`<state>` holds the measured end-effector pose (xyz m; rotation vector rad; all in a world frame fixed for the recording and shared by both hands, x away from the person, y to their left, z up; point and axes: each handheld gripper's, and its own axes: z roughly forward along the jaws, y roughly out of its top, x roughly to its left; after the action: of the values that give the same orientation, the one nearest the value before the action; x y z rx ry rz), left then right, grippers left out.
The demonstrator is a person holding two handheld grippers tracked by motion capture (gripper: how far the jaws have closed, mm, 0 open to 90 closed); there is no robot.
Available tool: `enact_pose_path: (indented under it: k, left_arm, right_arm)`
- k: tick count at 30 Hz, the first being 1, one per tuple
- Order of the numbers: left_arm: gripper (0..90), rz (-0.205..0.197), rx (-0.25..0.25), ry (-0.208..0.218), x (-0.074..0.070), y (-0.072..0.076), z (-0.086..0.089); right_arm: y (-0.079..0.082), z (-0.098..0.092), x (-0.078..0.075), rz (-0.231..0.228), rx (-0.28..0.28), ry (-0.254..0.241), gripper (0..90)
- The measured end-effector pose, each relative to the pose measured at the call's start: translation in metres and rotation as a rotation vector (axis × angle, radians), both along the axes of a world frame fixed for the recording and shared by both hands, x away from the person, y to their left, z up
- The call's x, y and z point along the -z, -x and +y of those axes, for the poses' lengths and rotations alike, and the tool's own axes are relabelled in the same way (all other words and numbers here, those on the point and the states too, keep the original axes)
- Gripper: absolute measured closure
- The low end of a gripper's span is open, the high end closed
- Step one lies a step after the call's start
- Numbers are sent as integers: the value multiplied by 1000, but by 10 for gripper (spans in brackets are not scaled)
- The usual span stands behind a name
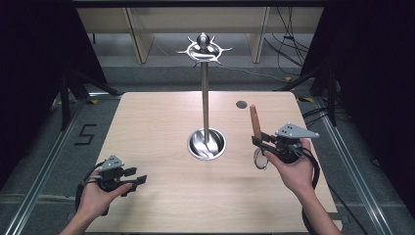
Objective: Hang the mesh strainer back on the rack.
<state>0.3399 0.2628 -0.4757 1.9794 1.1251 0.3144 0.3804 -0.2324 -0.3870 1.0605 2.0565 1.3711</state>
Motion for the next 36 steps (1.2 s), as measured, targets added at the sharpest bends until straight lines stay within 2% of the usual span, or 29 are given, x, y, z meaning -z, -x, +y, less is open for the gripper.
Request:
enact_pose_path:
  k: [1,2,3,5,6,7,8,9,11,12,13,15,16,17,18,19,21,22,23,24,25,26,27,28,30,32,35,36]
  left_arm:
    - [426,-5,-11,16,1,0,-1]
    - [426,-5,-11,16,1,0,-1]
    - [426,1,-8,6,1,-1,0]
    - [425,0,-22,18,2,0,-2]
    - [425,-1,-22,22,2,0,-2]
    - [426,4,-9,11,1,-1,-2]
    - [426,-5,-10,10,1,0,-2]
    - [426,-4,-6,10,1,0,-2]
    - [426,-1,-3,9,0,0,-2]
    - [425,-7,-16,26,1,0,-3]
    - [425,-2,-9,7,1,0,-2]
    - [425,0,-16,20,2,0,-2]
    - [425,0,-19,23,2,0,-2]
    - [426,-5,-24,23,2,0,-2]
    - [425,-3,-22,22,2,-1,-2]
    - [425,0,-18,25,3,-1,-3]
    - [425,5,-21,24,3,-1,-3]
    - [424,8,-8,5,2,-2,-1]
    - [425,0,-11,7,3,-2,-2]
    - [424,2,-12,10,3,-2,-2]
    - [424,3,-14,10,3,-2,-2]
    - [424,3,-15,10,3,-2,-2]
    - [424,2,-15,9,3,-2,-2]
    - [425,2,-15,9,3,-2,-2]
    - [424,12,-15,9,2,-1,-1]
    - [424,-3,-23,13,2,-1,-1]
    - [425,-4,-21,18,2,-1,0]
    - [425,-6,-25,19,2,0,-1]
  right_arm:
    - [-1,-1,-2,-20,-10,23,692]
    - [-1,-1,-2,-20,-10,23,692]
    - [-1,3,-4,-11,8,-14,693]
    - [-3,3,-7,-28,-1,-4,693]
    - [-2,5,-8,-23,4,-16,693]
    - [-3,4,-10,-18,-12,3,693]
    - [-3,5,-10,-25,-16,1,693]
    - [-1,6,-11,-6,-4,-12,693]
    - [-3,6,-12,-29,-13,-6,693]
    - [-2,6,-13,-28,-6,-13,692]
    - [-2,7,-14,-34,4,-23,693]
    - [-2,7,-16,-41,6,-48,693]
    - [-2,6,-18,-34,-1,-37,693]
    - [-2,7,-19,-29,11,-49,693]
    - [-4,5,-20,-60,10,-33,693]
    - [-4,6,-21,-54,10,-56,693]
    - [-6,7,-22,-61,3,-56,693]
    - [-5,8,-23,-29,4,-66,693]
    - [-8,10,-24,-60,11,-59,693]
    - [-8,11,-25,-42,-1,-71,693]
    - [-9,11,-26,-49,0,-65,693]
    - [-8,14,-26,-32,6,-83,693]
    - [-10,13,-27,-54,11,-65,693]
    - [-10,14,-28,-47,8,-72,693]
    - [-11,16,-29,-68,14,-74,693]
    - [-10,18,-30,-53,11,-82,693]
    - [-11,20,-33,-70,3,-80,693]
    - [-13,20,-34,-96,1,-75,693]
